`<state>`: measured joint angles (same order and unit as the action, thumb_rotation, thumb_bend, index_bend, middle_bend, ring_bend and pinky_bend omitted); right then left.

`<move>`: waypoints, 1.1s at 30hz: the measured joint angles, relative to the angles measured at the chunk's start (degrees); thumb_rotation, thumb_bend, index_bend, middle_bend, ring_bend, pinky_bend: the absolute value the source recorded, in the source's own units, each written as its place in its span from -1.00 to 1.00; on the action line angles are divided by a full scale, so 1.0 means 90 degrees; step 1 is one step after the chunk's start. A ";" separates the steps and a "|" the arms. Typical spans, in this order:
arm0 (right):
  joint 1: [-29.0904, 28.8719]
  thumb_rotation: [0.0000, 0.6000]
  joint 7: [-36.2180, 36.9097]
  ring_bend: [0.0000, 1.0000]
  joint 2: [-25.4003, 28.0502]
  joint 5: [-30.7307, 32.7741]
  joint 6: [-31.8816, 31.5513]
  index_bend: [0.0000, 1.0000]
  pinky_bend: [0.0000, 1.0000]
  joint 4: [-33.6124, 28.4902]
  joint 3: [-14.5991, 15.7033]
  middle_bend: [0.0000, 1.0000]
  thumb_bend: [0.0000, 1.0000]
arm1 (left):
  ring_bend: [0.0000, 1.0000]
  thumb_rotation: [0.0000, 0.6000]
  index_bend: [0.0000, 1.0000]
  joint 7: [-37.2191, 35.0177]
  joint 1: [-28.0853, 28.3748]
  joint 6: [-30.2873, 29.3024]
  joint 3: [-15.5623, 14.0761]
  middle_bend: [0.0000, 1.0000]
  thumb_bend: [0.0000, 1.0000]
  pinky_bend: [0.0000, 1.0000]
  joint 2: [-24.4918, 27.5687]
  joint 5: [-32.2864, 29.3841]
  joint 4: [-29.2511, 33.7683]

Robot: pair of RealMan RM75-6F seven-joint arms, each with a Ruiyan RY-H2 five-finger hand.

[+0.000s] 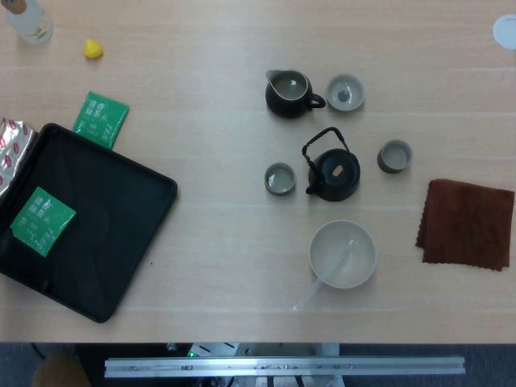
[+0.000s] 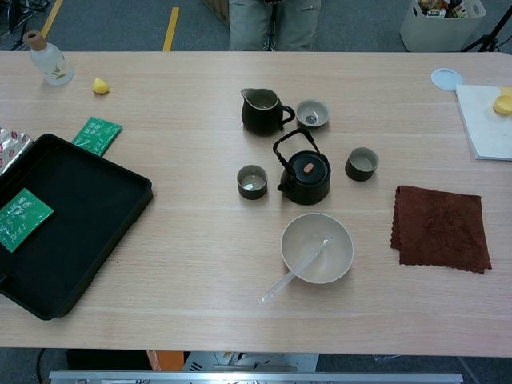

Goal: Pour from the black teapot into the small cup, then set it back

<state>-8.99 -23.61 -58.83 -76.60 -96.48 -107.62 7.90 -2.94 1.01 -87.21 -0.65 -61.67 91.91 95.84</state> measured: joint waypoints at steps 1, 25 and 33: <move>0.0077 0.71 0.0052 -1.00 0.0000 0.0002 -0.0034 -0.98 -1.00 0.0036 -0.0008 -0.91 -0.71 | -0.80 1.00 -0.77 0.0003 0.0004 -0.0003 -0.0002 -0.65 -0.41 -0.82 -0.0003 0.0005 0.0001; 0.0717 0.71 0.0535 -1.00 0.0048 -0.0725 0.0147 -0.98 -1.00 0.0320 -0.0307 -0.91 -0.71 | -0.80 1.00 -0.77 0.0080 0.0016 -0.0085 -0.0085 -0.65 -0.41 -0.82 0.0007 0.0070 0.0153; 0.0811 0.72 0.0556 -1.00 0.0111 -0.0921 0.0288 -0.98 -1.00 0.0284 -0.0387 -0.91 -0.71 | -0.80 1.00 -0.77 0.0125 -0.0007 -0.0099 -0.0114 -0.65 -0.41 -0.82 -0.0020 0.0055 0.0170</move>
<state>-1.69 -18.60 -57.84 -84.88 -93.89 -105.07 4.41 -1.81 0.94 -88.10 -1.68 -61.85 92.40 97.37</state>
